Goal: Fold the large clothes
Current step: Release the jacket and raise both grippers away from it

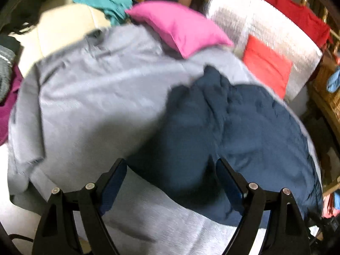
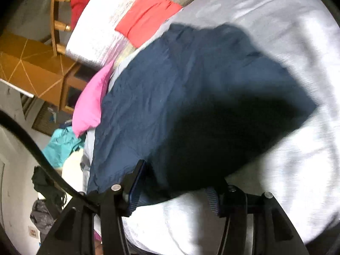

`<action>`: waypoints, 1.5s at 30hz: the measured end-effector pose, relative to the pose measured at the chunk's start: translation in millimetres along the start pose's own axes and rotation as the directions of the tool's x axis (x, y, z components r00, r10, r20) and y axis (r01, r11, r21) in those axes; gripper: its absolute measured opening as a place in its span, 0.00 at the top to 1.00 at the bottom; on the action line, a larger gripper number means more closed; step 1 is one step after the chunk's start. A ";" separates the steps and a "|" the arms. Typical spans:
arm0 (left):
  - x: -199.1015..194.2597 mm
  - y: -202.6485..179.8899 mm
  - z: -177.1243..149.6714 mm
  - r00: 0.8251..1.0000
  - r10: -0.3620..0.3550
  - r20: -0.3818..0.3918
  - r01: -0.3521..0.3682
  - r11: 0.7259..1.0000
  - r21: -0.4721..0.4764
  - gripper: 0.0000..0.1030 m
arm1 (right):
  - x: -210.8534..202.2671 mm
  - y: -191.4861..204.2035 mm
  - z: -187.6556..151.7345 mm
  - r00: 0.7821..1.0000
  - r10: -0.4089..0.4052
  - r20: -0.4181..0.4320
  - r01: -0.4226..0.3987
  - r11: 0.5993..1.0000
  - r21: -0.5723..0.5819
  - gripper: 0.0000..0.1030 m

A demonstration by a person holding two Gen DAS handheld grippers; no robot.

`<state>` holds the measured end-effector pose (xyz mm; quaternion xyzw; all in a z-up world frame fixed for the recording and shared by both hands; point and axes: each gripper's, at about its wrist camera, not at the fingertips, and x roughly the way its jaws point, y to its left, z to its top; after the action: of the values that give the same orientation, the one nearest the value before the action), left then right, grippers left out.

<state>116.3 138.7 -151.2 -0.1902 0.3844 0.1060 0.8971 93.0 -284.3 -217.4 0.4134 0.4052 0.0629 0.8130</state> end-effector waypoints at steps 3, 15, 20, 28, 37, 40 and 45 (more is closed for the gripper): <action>8.5 9.6 4.1 1.000 -0.004 -0.031 0.003 1.000 -0.019 0.16 | -27.4 -27.0 10.9 0.995 -0.045 0.085 0.037 0.994 0.100 0.37; 26.8 9.3 -3.5 0.993 -0.043 -0.109 0.037 0.998 -0.052 0.16 | -36.9 -25.3 23.0 0.969 -0.083 0.231 0.068 0.995 0.070 0.58; 41.1 7.1 -4.2 0.989 -0.015 -0.150 0.013 1.000 -0.013 0.14 | -17.7 -37.3 22.8 0.974 -0.165 0.155 0.150 0.983 0.106 0.58; -3.8 -13.5 -5.2 0.993 0.117 0.023 -0.119 0.971 0.207 0.14 | -48.0 -15.1 14.9 0.964 -0.185 0.193 0.184 0.983 0.023 0.54; -112.6 -44.6 3.9 0.960 0.114 0.254 -0.191 0.934 0.303 0.14 | -111.1 34.6 -12.2 0.916 -0.231 0.327 0.297 0.940 -0.167 0.41; -137.5 -52.2 4.4 0.956 0.091 0.281 -0.183 0.929 0.323 0.13 | -133.1 57.1 -24.1 0.911 -0.197 0.364 0.295 0.925 -0.240 0.30; -173.9 -62.1 -2.3 0.945 0.064 0.322 -0.182 0.919 0.349 0.12 | -153.6 92.6 -42.6 0.901 -0.153 0.406 0.312 0.879 -0.361 0.30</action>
<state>17.1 73.8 -9.6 0.0278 0.2662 0.1156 0.9566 -17.7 -264.8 -71.3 0.1820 0.2715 -0.0299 0.9446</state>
